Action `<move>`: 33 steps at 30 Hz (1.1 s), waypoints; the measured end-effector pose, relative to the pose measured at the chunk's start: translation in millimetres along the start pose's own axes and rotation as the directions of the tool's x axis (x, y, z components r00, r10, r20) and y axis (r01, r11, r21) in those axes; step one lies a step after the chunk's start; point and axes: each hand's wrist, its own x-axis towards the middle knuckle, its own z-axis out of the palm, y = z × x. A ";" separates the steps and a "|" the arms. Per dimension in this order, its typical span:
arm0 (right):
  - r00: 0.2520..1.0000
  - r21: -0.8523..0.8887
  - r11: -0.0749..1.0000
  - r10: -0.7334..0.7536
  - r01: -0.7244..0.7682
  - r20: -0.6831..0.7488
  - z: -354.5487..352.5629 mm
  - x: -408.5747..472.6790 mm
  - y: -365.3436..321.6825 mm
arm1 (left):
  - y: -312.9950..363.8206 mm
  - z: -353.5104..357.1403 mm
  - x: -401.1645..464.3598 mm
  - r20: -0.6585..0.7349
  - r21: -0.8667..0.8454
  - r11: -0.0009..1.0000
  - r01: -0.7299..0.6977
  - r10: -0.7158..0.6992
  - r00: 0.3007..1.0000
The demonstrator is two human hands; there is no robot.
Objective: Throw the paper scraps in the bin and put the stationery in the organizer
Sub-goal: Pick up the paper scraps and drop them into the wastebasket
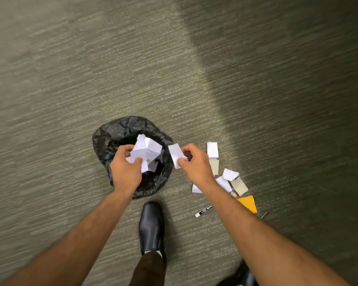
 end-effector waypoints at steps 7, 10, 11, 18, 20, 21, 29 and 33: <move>0.997 -0.075 0.997 0.035 -0.029 0.074 56.6 10.7 -9.8 | -43.8 -0.3 23.0 0.050 -0.068 0.991 0.116 -0.113 0.992; 0.994 -0.035 0.995 0.100 -0.099 0.044 47.5 6.1 6.2 | -47.7 3.4 21.5 0.072 -0.146 0.981 0.127 -0.117 0.990; 0.991 -0.035 0.991 0.133 -0.132 0.028 40.8 3.8 14.6 | -47.2 3.7 20.6 0.066 -0.129 0.987 0.099 -0.091 0.994; 0.943 -0.179 0.927 0.317 -0.331 -0.103 -33.6 -10.5 96.6 | -3.6 39.2 -14.4 0.148 -0.127 0.946 -0.297 0.315 0.938; 0.926 -0.244 0.895 0.343 -0.372 -0.155 -52.1 -10.5 123.9 | 5.8 66.3 -30.8 0.241 -0.160 0.919 -0.360 0.390 0.889; 0.918 -0.264 0.882 0.353 -0.390 -0.178 -59.8 -9.8 137.1 | 6.4 81.4 -38.8 0.298 -0.163 0.910 -0.381 0.414 0.860; 0.944 -0.454 0.840 0.187 -0.296 -0.271 -95.7 11.0 223.0 | -70.0 205.8 -66.5 0.564 0.175 0.927 -0.331 0.181 0.805; 0.966 -0.547 0.803 0.132 -0.235 -0.221 -98.7 28.9 257.4 | -109.0 246.6 -64.1 0.584 0.388 0.843 -0.373 0.088 0.807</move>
